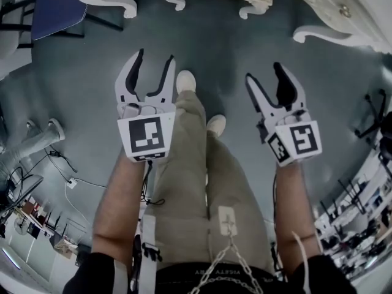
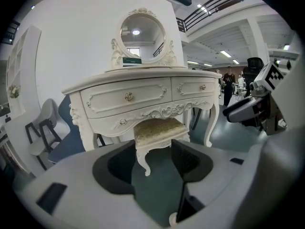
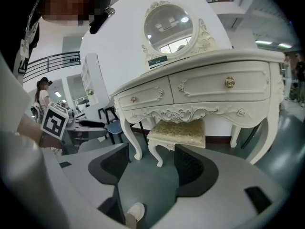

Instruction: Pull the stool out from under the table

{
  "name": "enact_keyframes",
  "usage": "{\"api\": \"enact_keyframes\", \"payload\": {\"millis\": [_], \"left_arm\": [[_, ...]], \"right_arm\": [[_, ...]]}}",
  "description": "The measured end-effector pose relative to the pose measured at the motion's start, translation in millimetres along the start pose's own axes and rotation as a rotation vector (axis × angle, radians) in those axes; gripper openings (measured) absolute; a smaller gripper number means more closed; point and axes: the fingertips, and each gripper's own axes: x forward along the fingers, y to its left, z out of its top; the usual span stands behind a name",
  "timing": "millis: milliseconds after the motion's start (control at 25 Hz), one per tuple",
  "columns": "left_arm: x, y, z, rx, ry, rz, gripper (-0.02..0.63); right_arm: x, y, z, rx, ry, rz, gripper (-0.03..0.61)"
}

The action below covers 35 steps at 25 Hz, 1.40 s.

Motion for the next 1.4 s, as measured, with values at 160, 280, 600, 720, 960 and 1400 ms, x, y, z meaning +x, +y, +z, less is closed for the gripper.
{"api": "enact_keyframes", "payload": {"millis": [160,280,600,720,960,1400], "left_arm": [[19.3,8.7,-2.6,0.01,0.027,-0.024,0.233],[33.1,21.3,-8.3,0.024,0.045,-0.039,0.233],[89.3,34.4,-22.9,0.058,0.071,-0.058,0.233],[112.2,34.8,-28.3,0.048,0.091,-0.064,0.233],[148.4,44.1,-45.0,0.011,0.13,-0.05,0.233],[207.2,70.1,-84.1,0.066,0.202,-0.045,0.233]], "right_arm": [[15.8,-3.6,2.7,0.011,0.014,-0.015,0.275],[33.1,-6.0,5.3,0.027,0.008,-0.034,0.275],[92.3,-31.3,-1.5,-0.003,0.02,-0.047,0.275],[111.4,-42.5,-0.8,-0.049,0.035,-0.039,0.275],[135.4,-62.6,-11.2,-0.081,0.078,-0.057,0.275],[173.1,-90.6,-30.2,-0.146,0.139,-0.103,0.275]]}}
